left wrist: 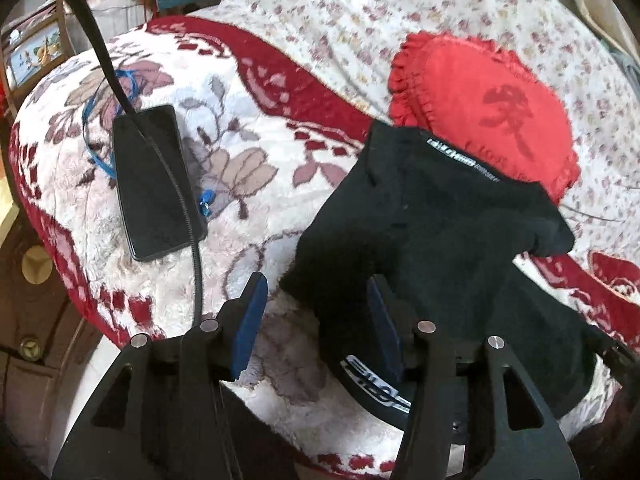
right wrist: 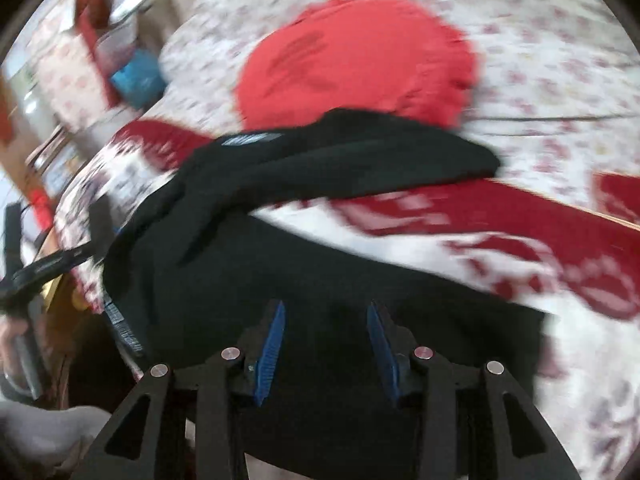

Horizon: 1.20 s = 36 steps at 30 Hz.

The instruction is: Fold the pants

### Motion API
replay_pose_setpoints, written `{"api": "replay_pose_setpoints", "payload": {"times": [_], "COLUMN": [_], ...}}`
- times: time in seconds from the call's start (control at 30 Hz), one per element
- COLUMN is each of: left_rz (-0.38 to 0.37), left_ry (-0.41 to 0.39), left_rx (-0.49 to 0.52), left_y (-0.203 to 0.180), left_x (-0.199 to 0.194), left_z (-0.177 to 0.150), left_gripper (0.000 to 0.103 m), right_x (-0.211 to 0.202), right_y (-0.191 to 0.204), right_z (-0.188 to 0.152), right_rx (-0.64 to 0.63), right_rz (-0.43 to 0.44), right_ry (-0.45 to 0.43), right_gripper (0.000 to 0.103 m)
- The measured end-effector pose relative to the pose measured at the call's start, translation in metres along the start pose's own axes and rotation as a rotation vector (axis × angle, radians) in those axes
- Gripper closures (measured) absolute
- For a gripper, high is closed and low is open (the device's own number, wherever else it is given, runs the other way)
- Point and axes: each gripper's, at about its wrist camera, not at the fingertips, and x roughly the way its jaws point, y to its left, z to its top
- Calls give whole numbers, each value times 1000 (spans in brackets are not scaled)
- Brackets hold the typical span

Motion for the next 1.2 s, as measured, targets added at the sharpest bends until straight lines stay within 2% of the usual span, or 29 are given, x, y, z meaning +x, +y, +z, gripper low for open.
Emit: {"api": "replay_pose_setpoints", "payload": {"times": [0.1,0.17,0.3,0.43,0.57,0.67,0.73,0.83,0.87,0.9,0.93,0.97,1.0,1.03,1.07,1.13,1.2], "left_rz": [-10,1,28,8,18,32,51,58,58,57,55,54,53,47,40,34,14], "left_ry": [7,0,2,-11,1,13,9,0,0,-1,-4,-6,-8,-12,-22,-34,-39], "left_rx": [-53,-75,-87,-69,-68,-114,-139,-156,-158,-160,-160,-159,-158,-156,-156,-155,-151], "left_y": [13,22,37,35,36,53,64,74,75,76,77,78,78,79,78,76,70], "left_x": [2,-1,-2,-3,5,10,11,9,8,7,5,4,2,-1,-3,-6,-6], "left_z": [3,7,19,22,23,27,29,31,30,31,31,32,33,34,35,38,39], "left_gripper": [52,52,52,52,52,52,52,52,52,52,52,52,52,52,52,52,51], "right_x": [17,27,46,69,92,95,99,118,129,141,150,153,150,145,139,138,153], "right_y": [47,85,160,190,196,224,239,257,262,265,263,257,246,231,219,210,215], "right_z": [6,10,16,32,42,31,27,21,19,16,16,20,30,41,49,52,43], "right_rx": [-106,-199,-371,-434,-364,-434,-477,-513,-539,-561,-555,-526,-437,-326,-260,-215,-218], "right_rz": [137,205,329,263,347,364,338,300,268,224,207,229,319,430,493,545,542], "right_ry": [6,9,7,-1,70,60,40,55,60,76,102,117,131,149,137,134,197], "right_gripper": [61,50,50,50,50,50,49,44,44,49,66,80,83,83,84,83,78]}}
